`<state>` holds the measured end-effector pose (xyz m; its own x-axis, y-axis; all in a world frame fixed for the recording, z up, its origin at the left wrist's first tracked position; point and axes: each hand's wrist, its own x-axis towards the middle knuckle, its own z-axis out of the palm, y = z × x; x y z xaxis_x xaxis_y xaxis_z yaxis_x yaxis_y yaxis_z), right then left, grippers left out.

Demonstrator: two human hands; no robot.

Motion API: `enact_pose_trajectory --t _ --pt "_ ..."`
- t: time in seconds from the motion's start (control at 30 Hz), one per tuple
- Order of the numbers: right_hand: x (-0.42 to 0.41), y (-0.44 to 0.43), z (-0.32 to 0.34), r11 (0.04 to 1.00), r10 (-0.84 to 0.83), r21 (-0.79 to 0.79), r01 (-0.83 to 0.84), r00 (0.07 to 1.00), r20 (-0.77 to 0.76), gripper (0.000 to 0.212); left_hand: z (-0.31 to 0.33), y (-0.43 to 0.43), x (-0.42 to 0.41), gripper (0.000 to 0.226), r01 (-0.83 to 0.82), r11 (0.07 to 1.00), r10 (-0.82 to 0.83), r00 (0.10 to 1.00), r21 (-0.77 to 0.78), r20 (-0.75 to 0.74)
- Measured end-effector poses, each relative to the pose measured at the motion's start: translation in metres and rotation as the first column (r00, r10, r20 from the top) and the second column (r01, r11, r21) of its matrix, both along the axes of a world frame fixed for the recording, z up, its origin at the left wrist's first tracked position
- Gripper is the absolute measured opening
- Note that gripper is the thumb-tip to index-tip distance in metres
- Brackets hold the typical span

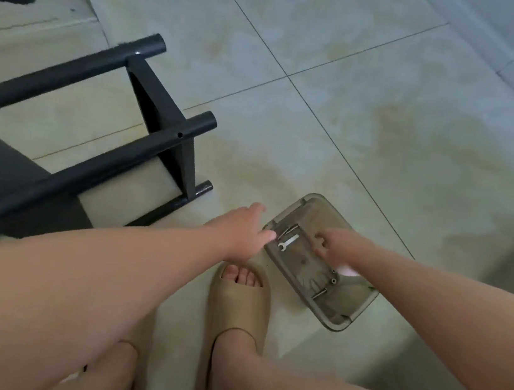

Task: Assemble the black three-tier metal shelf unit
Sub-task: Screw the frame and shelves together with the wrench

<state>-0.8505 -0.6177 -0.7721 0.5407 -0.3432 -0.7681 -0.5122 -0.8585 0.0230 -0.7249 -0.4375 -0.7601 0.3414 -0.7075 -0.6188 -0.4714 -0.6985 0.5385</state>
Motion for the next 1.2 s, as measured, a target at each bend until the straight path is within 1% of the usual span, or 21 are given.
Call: enact_pose_trajectory --t 0.07,0.13,0.23,0.3,0.37,0.43,0.57,0.7,0.77,0.87,0.9,0.97,1.07,1.13,1.2 --pt "-0.003 -0.008 -0.025 1.000 0.020 0.002 -0.020 0.999 -0.046 0.040 -0.018 -0.011 0.003 0.064 -0.053 0.998 0.055 0.997 0.026 -0.051" --pt "-0.010 -0.013 -0.048 0.999 0.050 -0.003 -0.051 0.994 -0.101 0.031 -0.032 -0.023 0.007 0.058 -0.094 0.996 0.094 0.993 0.011 -0.069" --pt "-0.021 -0.014 -0.076 0.991 0.134 0.039 -0.128 0.970 -0.201 0.028 -0.049 -0.037 0.011 0.036 -0.101 0.995 0.101 0.993 -0.004 -0.062" --pt "-0.028 -0.012 -0.086 0.976 0.216 0.095 -0.198 0.941 -0.258 0.024 -0.058 -0.041 0.010 0.026 -0.100 0.995 0.099 0.992 -0.014 -0.075" --pt "-0.035 -0.010 -0.094 0.952 0.302 0.134 -0.275 0.911 -0.280 0.020 -0.062 -0.042 0.008 0.023 -0.115 0.993 0.112 0.990 -0.027 -0.085" --pt "-0.041 -0.009 -0.099 0.933 0.358 0.139 -0.331 0.889 -0.286 0.019 -0.062 -0.042 0.007 0.019 -0.148 0.988 0.144 0.984 -0.031 -0.109" --pt "-0.039 -0.005 -0.097 0.920 0.392 0.134 -0.368 0.875 -0.285 0.018 -0.061 -0.040 0.005 0.015 -0.185 0.981 0.177 0.977 -0.060 -0.122" --pt "-0.035 -0.003 -0.090 0.939 0.343 0.120 -0.321 0.886 -0.313 0.019 -0.062 -0.038 0.003 0.016 -0.219 0.974 0.210 0.969 -0.061 -0.131" --pt "-0.029 -0.005 -0.079 0.967 0.256 0.087 -0.241 0.930 -0.263 0.016 -0.060 -0.035 0.003 0.024 -0.222 0.974 0.216 0.970 -0.038 -0.113" --pt "-0.013 -0.007 -0.047 0.994 0.089 0.078 -0.081 0.990 -0.105 0.020 -0.047 -0.026 0.007 0.043 -0.201 0.979 0.203 0.975 0.029 -0.085" --pt "-0.006 -0.007 -0.033 0.996 0.048 0.082 -0.045 0.998 -0.044 0.022 -0.039 -0.022 0.010 0.046 -0.184 0.982 0.187 0.980 0.044 -0.075" --pt "0.007 -0.006 -0.004 0.996 -0.014 0.084 0.007 0.997 0.081 0.021 -0.016 -0.012 0.016 0.046 -0.131 0.990 0.134 0.990 0.059 -0.042" --pt "0.026 0.001 0.038 0.990 -0.125 0.095 0.103 0.955 0.269 0.011 0.025 0.007 0.027 0.034 -0.105 0.993 0.104 0.994 0.046 0.025" --pt "0.037 0.012 0.066 0.968 -0.244 0.147 0.201 0.889 0.388 0.011 0.052 0.021 0.034 0.022 -0.138 0.990 0.137 0.988 0.004 0.069" --pt "0.046 0.029 0.094 0.935 -0.347 0.244 0.258 0.811 0.471 0.014 0.079 0.034 0.040 0.014 -0.190 0.978 0.199 0.973 -0.081 0.117"
